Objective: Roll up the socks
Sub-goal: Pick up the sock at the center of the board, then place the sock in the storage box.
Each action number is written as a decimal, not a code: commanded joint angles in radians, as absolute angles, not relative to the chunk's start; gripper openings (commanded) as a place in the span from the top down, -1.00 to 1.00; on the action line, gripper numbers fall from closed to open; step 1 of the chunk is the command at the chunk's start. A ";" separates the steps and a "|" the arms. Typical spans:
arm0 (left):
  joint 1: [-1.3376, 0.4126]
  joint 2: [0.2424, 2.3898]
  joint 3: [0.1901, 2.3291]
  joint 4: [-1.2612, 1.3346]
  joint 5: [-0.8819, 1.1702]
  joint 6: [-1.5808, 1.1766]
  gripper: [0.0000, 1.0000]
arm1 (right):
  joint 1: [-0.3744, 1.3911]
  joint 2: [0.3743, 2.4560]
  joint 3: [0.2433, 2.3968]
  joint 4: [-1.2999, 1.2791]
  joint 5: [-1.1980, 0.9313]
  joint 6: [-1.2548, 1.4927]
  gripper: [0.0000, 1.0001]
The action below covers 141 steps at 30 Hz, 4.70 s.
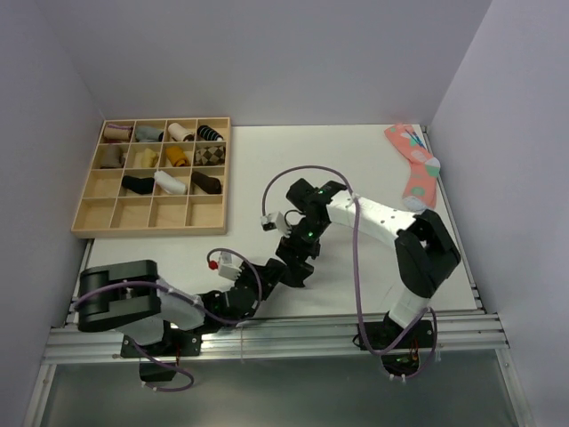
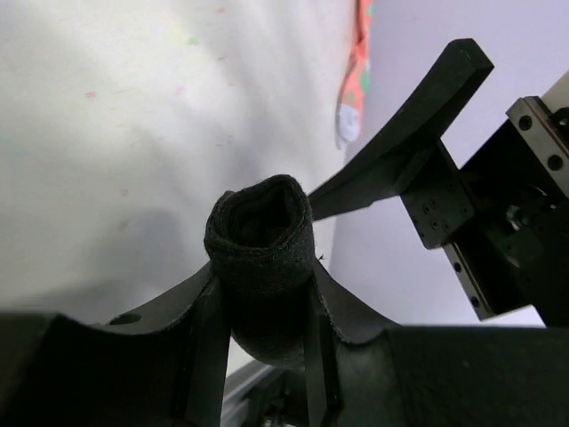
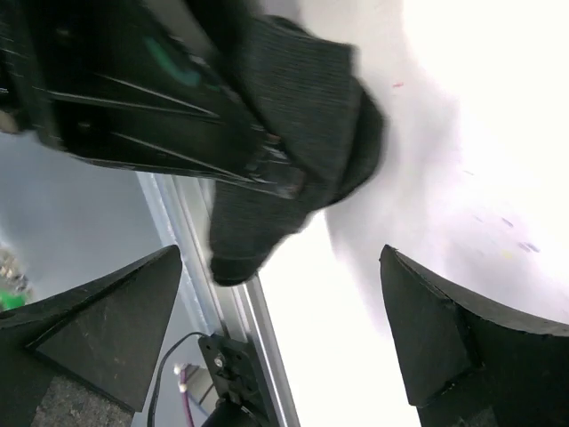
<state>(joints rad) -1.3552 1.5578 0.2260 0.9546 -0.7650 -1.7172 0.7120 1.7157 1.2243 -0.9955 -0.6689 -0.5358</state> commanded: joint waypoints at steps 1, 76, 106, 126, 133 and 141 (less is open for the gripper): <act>-1.345 1.425 0.227 0.863 -0.791 -1.637 0.99 | 0.675 1.623 1.279 -0.976 -0.634 -0.496 -1.00; 0.546 1.928 1.149 0.405 -0.051 -0.756 0.99 | 0.250 1.385 1.275 -0.841 -0.614 -0.634 -1.00; 0.477 2.171 1.497 -0.189 -0.158 -0.871 0.99 | 0.252 1.399 1.273 -0.871 -0.634 -0.660 -1.00; 0.476 2.252 1.598 -0.558 -0.327 -1.103 0.98 | 0.250 1.411 1.270 -0.939 -0.611 -0.643 -1.00; 0.469 2.281 1.649 -0.635 -0.351 -1.146 0.85 | 0.252 1.442 1.285 -0.968 -0.574 -0.631 -1.00; 0.468 2.281 1.649 -0.661 -0.342 -1.184 0.53 | 0.250 1.465 1.339 -1.012 -0.589 -0.615 -1.00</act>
<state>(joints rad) 0.4217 2.2097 1.6917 -0.4324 -0.3542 -1.0996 0.2569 1.4685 1.2797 -0.9817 -0.5835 -0.6258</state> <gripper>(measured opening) 0.365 0.999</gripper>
